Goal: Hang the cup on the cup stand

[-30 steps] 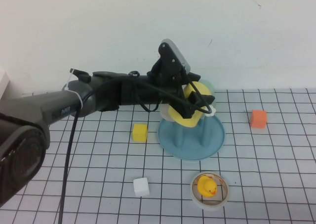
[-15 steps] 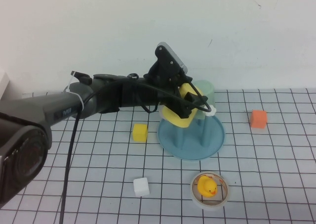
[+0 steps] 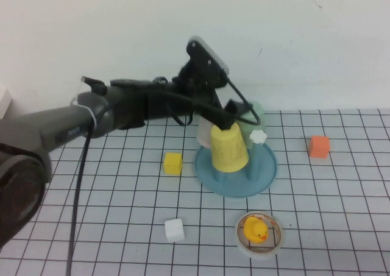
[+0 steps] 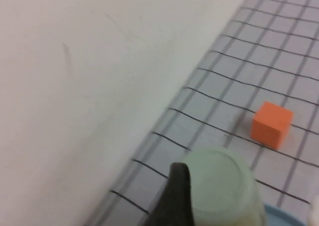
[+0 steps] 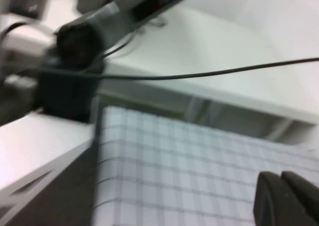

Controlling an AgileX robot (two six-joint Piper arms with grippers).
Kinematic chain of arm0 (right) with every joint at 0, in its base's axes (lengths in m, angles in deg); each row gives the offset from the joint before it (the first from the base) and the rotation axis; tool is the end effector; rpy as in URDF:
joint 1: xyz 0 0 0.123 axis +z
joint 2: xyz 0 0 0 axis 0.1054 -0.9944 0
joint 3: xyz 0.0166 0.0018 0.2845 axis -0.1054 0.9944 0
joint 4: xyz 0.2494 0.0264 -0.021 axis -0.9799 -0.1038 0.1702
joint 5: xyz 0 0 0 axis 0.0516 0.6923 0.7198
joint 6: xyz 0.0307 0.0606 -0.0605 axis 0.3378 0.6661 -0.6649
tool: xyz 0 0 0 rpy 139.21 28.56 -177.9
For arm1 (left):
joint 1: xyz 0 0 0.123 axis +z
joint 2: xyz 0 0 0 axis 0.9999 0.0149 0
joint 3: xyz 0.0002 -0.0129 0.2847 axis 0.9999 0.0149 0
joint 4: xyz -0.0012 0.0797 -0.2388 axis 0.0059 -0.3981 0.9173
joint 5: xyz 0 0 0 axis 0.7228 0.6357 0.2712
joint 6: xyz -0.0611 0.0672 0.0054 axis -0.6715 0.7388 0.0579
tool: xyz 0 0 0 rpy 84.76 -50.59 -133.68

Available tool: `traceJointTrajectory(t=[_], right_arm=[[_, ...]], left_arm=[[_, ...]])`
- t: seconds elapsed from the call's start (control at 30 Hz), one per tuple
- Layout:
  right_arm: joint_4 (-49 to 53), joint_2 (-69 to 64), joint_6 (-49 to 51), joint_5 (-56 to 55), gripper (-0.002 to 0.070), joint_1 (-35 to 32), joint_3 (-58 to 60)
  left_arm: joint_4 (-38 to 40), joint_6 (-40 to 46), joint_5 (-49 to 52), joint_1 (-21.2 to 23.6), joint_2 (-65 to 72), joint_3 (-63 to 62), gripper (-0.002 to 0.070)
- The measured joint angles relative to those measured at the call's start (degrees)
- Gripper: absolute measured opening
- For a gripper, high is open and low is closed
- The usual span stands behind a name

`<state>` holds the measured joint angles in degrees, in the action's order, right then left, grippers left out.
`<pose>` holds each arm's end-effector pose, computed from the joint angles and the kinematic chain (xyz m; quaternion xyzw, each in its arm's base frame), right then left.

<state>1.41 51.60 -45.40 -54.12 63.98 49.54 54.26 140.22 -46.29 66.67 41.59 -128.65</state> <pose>0.0383 0.1221 0.2831 -0.5800 0.5108 0.2685 0.5750 0.4509 -0.2348 0.2054 0.4127 0.7039 -0.2287 0.5309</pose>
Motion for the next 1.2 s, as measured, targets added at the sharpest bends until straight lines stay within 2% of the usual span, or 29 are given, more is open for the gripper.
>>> traceJointTrajectory(t=[0.07,0.13,0.27,0.33,0.4,0.57,0.63,0.7,0.83,0.93,1.1,1.2], right_arm=[[-0.4,0.0,0.0,-4.0,-0.0001,0.0,0.0],[-1.1,0.0,-0.6,-9.9,-0.0001,0.0,0.0],[-2.4,0.0,-5.7,-20.6,-0.0001,0.0,-1.9],[-5.3,0.0,-12.0,-25.0,-0.0001,0.0,-4.2],[-10.8,0.0,-20.5,-29.0,-0.0001,0.0,-6.7],[-32.7,0.0,-50.0,-42.2,-0.0001,0.0,-14.5],[-39.9,0.0,-59.1,-46.4,-0.0001,0.0,-17.8],[-44.5,0.0,-63.9,-47.4,-0.0001,0.0,-20.5],[-50.6,0.4,-69.3,-40.6,-0.0001,0.0,-24.3],[-53.0,0.4,-71.2,-31.2,-0.0001,0.0,-24.7],[-54.8,0.4,-72.2,-20.7,-0.0001,0.0,-24.7],[-54.8,0.4,-71.6,-17.0,-0.0001,0.0,-23.4]], left_arm=[[0.0,-0.1,-2.1,0.0,-2.3,0.0,0.0592],[-1.3,-1.1,-4.3,0.0,-5.7,0.0,0.0522],[-11.2,-5.7,-9.6,0.0,-14.2,0.0,0.0273],[-17.6,-8.0,-12.0,0.0,-18.7,0.0,0.0143],[-24.7,-11.4,-14.0,0.0,-23.8,0.0,0.0061],[-40.0,-22.1,-15.0,0.0,-34.6,0.0,0.0008],[-47.0,-25.5,-15.0,0.0,-38.3,0.0,0.0004],[-53.5,-29.0,-15.0,0.0,-41.3,0.0,0.0002],[-69.7,-40.4,-14.3,0.0,-46.8,0.0,0.0001],[-83.2,-54.3,-10.9,0.0,-50.3,0.0,0.0000],[-103.4,-78.5,3.8,0.0,-55.7,0.0,0.0000],[-109.1,-88.6,14.6,0.0,-58.6,0.0,0.0000]])
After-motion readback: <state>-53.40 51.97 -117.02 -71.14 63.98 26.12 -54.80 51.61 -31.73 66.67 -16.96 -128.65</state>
